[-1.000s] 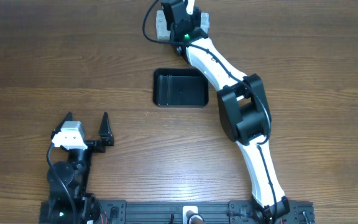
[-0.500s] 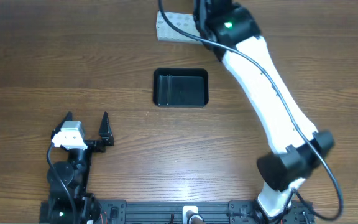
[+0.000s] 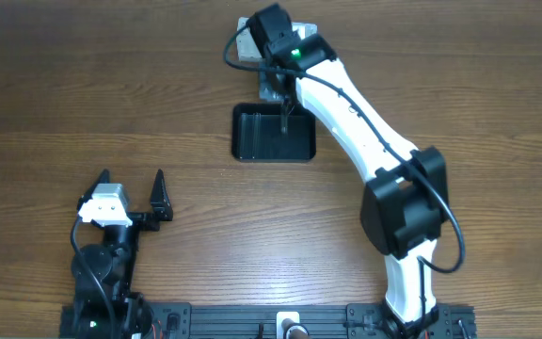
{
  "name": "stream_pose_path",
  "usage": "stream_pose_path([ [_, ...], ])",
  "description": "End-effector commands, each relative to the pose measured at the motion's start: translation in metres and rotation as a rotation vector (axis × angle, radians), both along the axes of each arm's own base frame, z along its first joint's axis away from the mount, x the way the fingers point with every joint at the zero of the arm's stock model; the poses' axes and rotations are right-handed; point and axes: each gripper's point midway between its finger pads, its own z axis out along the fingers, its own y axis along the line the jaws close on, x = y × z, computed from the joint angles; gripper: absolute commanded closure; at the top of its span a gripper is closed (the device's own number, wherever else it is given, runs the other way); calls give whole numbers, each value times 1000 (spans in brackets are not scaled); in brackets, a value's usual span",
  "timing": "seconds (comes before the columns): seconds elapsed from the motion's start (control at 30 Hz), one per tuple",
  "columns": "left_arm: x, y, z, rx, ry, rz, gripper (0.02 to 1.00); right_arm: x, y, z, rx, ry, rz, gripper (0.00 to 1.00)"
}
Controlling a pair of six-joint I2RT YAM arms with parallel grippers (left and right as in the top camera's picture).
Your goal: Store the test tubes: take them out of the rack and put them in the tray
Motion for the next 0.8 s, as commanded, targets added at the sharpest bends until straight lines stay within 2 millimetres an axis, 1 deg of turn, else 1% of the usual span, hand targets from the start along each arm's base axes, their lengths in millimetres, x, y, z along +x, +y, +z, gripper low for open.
stream_pose_path([
  [0.03,0,0,-1,13,-2,-5,18,-1,9,-15,27,24,-28,976],
  [0.27,0,0,-1,13,-2,-5,18,0,20,-34,30,35,-35,980],
  [0.8,0,0,-1,13,-2,-5,20,-7,32,-72,1,89,-23,952],
])
